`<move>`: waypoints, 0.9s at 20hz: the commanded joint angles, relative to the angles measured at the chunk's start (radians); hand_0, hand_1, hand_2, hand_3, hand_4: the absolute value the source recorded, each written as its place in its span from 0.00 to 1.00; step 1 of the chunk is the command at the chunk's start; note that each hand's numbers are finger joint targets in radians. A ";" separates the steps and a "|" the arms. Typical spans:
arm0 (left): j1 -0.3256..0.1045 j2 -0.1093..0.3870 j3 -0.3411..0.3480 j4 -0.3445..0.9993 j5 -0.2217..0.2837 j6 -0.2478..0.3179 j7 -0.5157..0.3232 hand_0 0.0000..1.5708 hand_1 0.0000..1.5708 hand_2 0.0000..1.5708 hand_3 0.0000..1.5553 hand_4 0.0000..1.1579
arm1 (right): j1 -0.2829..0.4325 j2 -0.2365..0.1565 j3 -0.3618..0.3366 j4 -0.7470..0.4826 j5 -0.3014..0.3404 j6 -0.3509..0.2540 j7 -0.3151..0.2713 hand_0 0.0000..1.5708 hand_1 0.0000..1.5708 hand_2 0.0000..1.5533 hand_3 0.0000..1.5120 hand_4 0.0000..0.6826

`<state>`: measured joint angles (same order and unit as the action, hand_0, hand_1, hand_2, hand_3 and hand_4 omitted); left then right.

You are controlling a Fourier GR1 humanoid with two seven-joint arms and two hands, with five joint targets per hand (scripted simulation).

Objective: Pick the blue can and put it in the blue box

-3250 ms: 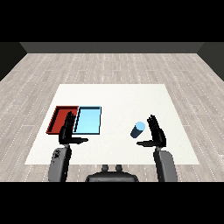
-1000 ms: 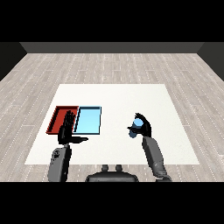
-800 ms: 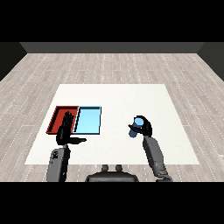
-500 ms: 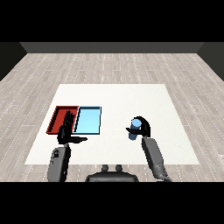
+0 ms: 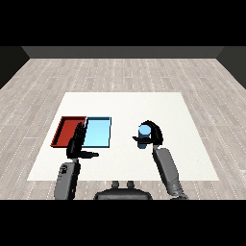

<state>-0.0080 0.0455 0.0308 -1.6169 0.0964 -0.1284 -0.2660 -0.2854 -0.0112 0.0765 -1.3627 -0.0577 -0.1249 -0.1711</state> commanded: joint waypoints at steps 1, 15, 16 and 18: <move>-0.024 -0.021 -0.016 0.021 0.032 -0.015 0.041 0.00 0.00 0.00 0.00 0.00 | 0.006 0.002 0.032 -0.082 0.030 0.000 0.003 0.91 0.91 0.93 0.95 0.92; -0.090 -0.045 -0.240 0.035 0.156 0.123 0.161 0.00 0.00 0.00 0.00 0.00 | -0.163 0.011 0.075 0.011 -0.012 -0.074 0.045 0.95 0.95 0.94 0.95 0.93; -0.123 -0.045 -0.225 0.142 0.138 0.080 0.089 0.00 0.00 0.00 0.00 0.00 | -0.178 0.011 0.041 0.169 -0.037 -0.046 -0.112 0.94 0.94 0.94 0.95 0.92; -0.092 -0.045 -0.280 0.105 0.095 0.150 0.112 0.00 0.00 0.00 0.00 0.00 | -0.175 0.011 0.124 0.101 -0.042 -0.118 -0.033 0.93 0.93 0.94 0.95 0.92</move>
<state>-0.0874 0.0014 -0.1711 -1.5295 0.1960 -0.0454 -0.1736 -0.4254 -0.0008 0.1534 -1.2941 -0.0803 -0.1925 -0.2023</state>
